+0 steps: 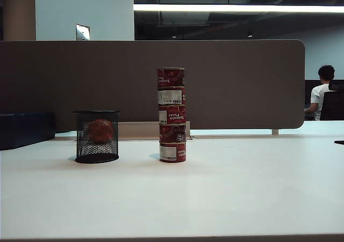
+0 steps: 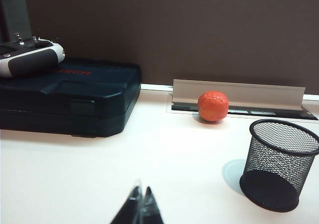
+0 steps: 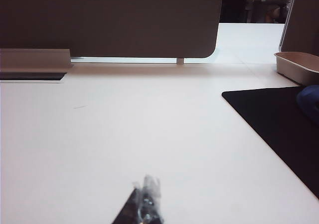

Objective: Take a can of tomato sauce from the stacked ones and place it on the table.

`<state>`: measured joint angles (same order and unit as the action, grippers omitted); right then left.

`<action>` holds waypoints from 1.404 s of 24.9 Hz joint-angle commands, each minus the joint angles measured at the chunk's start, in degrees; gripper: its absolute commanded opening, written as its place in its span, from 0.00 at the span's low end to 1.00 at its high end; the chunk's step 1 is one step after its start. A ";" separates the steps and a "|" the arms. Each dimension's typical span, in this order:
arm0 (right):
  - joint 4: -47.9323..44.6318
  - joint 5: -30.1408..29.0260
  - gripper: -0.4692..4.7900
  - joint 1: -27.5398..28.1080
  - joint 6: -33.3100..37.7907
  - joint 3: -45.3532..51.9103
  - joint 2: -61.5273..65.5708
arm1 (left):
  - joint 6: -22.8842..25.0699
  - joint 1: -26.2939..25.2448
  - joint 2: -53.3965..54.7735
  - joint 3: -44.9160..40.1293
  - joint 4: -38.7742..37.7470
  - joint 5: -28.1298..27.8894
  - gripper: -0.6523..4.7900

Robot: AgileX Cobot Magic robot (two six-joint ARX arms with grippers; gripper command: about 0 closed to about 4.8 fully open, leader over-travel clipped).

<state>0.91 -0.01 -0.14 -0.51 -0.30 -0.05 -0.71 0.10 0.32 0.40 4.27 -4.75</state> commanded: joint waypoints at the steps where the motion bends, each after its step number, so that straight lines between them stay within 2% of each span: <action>1: -0.90 -0.09 0.08 0.00 0.09 -0.04 -0.11 | 0.22 -0.07 0.04 0.22 0.85 0.02 0.11; 18: -0.90 -0.11 0.08 -0.02 0.11 -0.04 -0.11 | 0.15 -0.07 0.04 0.22 1.14 0.31 0.11; 22: -1.29 -0.37 0.08 -0.02 0.96 -0.17 -0.11 | 0.02 -0.07 0.04 0.22 0.94 6.08 0.11; 23: -1.38 -2.10 0.08 -0.02 0.96 -0.20 -0.11 | 0.04 -0.07 0.04 0.22 0.94 10.40 0.11; 27: -1.44 -7.32 0.08 -0.04 1.09 -0.37 -0.11 | 0.04 -0.07 0.04 0.22 1.01 18.23 0.11; 29: -1.16 -9.55 0.08 -0.04 5.55 -1.84 -0.11 | 0.02 -0.07 0.04 0.22 1.01 22.67 0.11; 35: -0.57 -9.60 0.08 -0.07 10.01 -7.41 -0.09 | 0.00 -0.07 0.07 0.22 0.98 27.10 0.11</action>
<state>0.91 -9.26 -0.19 8.34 -6.22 -0.03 -0.84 0.10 0.34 0.40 4.51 21.10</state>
